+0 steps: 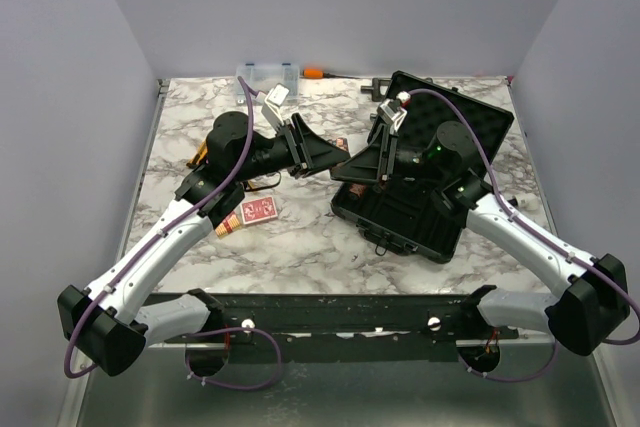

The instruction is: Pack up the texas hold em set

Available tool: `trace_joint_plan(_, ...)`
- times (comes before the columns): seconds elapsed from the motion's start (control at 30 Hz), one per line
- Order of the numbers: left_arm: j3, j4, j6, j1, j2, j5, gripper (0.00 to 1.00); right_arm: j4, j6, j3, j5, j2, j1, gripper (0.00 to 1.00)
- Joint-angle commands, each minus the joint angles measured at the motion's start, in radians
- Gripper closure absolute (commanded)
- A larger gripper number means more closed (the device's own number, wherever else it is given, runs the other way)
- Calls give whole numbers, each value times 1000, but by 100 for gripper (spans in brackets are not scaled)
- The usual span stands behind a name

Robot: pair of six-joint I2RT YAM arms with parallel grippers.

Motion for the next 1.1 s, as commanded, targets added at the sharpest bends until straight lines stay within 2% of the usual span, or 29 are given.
trace_joint_plan(0.0, -9, 85, -11, 5, -14, -3, 100, 38, 12, 31, 48, 7, 7, 43)
trace_joint_plan(0.37, -20, 87, -5, 5, -22, -14, 100, 48, 24, 17, 66, 4, 8, 60)
trace_joint_plan(0.47, -22, 87, 0, 5, -25, -14, 100, 42, 22, 13, 64, 1, 8, 71)
trace_joint_plan(0.57, -19, 89, 7, 7, -25, -7, 100, 32, 16, 13, 61, -1, 8, 88)
trace_joint_plan(0.63, -16, 90, 12, 5, -23, 1, 91, 17, 7, 16, 58, -3, 8, 99)
trace_joint_plan(0.73, -17, 94, 17, 5, -31, -1, 70, -2, -6, 20, 58, -8, 8, 99)
trace_joint_plan(0.9, -31, 95, 25, 5, -50, -17, 42, -24, -17, 23, 62, -13, 9, 100)
trace_joint_plan(0.97, -36, 96, 29, 5, -60, -26, 33, -30, -21, 24, 63, -15, 7, 99)
trace_joint_plan(1.07, -46, 96, 36, 7, -76, -36, 25, -38, -25, 26, 64, -18, 8, 99)
